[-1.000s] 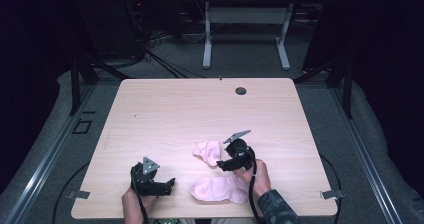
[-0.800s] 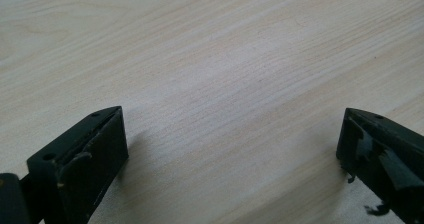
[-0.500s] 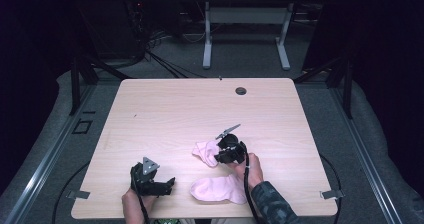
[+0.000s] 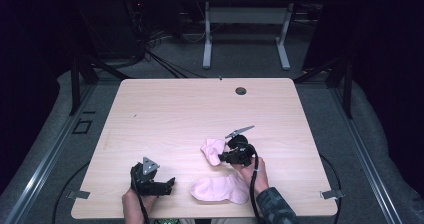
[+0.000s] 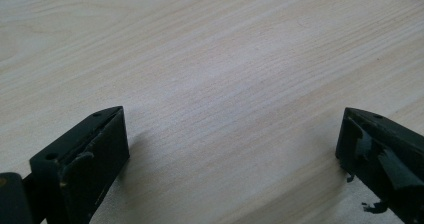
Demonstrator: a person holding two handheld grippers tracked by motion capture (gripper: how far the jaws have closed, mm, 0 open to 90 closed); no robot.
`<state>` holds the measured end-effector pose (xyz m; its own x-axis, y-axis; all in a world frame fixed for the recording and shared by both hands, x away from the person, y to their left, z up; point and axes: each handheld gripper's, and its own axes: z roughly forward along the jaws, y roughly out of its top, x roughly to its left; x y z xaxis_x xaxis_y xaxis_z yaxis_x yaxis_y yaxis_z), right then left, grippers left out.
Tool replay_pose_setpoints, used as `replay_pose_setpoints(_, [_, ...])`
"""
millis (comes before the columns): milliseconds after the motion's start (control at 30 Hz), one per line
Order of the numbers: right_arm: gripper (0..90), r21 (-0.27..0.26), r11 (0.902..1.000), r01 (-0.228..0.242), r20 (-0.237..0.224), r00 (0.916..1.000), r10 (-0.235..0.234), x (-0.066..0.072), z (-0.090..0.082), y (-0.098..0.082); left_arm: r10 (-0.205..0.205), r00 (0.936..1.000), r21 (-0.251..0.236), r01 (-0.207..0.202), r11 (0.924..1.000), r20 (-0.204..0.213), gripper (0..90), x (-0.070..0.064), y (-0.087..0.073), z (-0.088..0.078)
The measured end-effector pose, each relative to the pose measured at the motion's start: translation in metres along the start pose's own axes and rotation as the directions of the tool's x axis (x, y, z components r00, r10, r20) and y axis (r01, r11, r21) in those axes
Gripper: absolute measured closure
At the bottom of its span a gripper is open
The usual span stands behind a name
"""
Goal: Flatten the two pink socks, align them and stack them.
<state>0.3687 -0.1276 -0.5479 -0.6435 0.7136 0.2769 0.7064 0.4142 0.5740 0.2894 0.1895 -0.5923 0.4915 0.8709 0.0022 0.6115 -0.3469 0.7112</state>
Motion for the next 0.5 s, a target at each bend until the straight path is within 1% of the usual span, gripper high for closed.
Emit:
replay_pose_setpoints(33, [85.8, -0.011, 0.9998, -0.017, -0.01, 0.9998, 0.017, -0.001, -0.003, -0.001, 0.007, 1.0, 0.002, -0.007, 1.0, 0.003, 0.3, 0.0, 0.0, 0.0])
replay_pose_setpoints(133, [85.1, -0.006, 0.9995, -0.031, -0.008, 0.9995, 0.031, -0.002, -0.008, -0.003, 0.01, 0.9999, 0.002, -0.01, 0.9999, 0.006, 0.2, 0.001, 0.001, 0.0])
replay_pose_setpoints(200, [81.7, 0.012, 0.9994, -0.033, 0.016, 0.9993, 0.033, -0.003, -0.011, -0.007, 0.01, 0.9999, 0.002, -0.01, 0.9999, 0.006, 0.2, 0.0, 0.0, 0.0])
replay_pose_setpoints(233, [79.5, 0.018, 0.9992, -0.036, 0.014, 0.9993, 0.036, -0.002, -0.01, -0.009, 0.01, 0.9999, 0.002, -0.01, 0.9999, 0.006, 0.2, 0.0, 0.0, 0.0])
replay_pose_setpoints(267, [71.9, 0.045, 0.9982, -0.04, 0.032, 0.9988, 0.038, -0.001, -0.009, -0.013, 0.01, 0.9999, 0.002, -0.01, 0.9999, 0.006, 0.2, 0.001, 0.0, 0.0])
replay_pose_setpoints(300, [69.8, 0.05, 0.9983, -0.03, 0.038, 0.9989, 0.028, 0.0, -0.009, -0.015, 0.011, 0.9999, 0.002, -0.011, 0.9999, 0.006, 0.2, 0.001, 0.0, 0.0])
replay_pose_setpoints(367, [64.9, 0.064, 0.9979, 0.012, 0.094, 0.9954, -0.018, 0.006, -0.011, -0.02, 0.011, 0.9999, 0.002, -0.011, 0.9999, 0.007, 0.2, 0.001, 0.0, 0.0])
replay_pose_setpoints(400, [62.7, 0.071, 0.9964, 0.046, 0.129, 0.9902, -0.055, 0.009, -0.013, -0.021, 0.012, 0.9999, 0.002, -0.012, 0.9999, 0.007, 0.2, 0.001, 0.0, 0.0])
replay_pose_setpoints(433, [61.2, 0.055, 0.9956, 0.076, 0.148, 0.9855, -0.083, 0.012, -0.016, -0.022, 0.012, 0.9999, 0.002, -0.012, 0.9999, 0.008, 0.2, 0.001, 0.0, 0.0])
replay_pose_setpoints(500, [57.8, 0.036, 0.9885, 0.147, 0.198, 0.9685, -0.151, 0.019, -0.023, -0.021, 0.01, 0.9999, 0.0, -0.01, 1.0, 0.007, 0.2, 0.001, 0.0, 0.0])
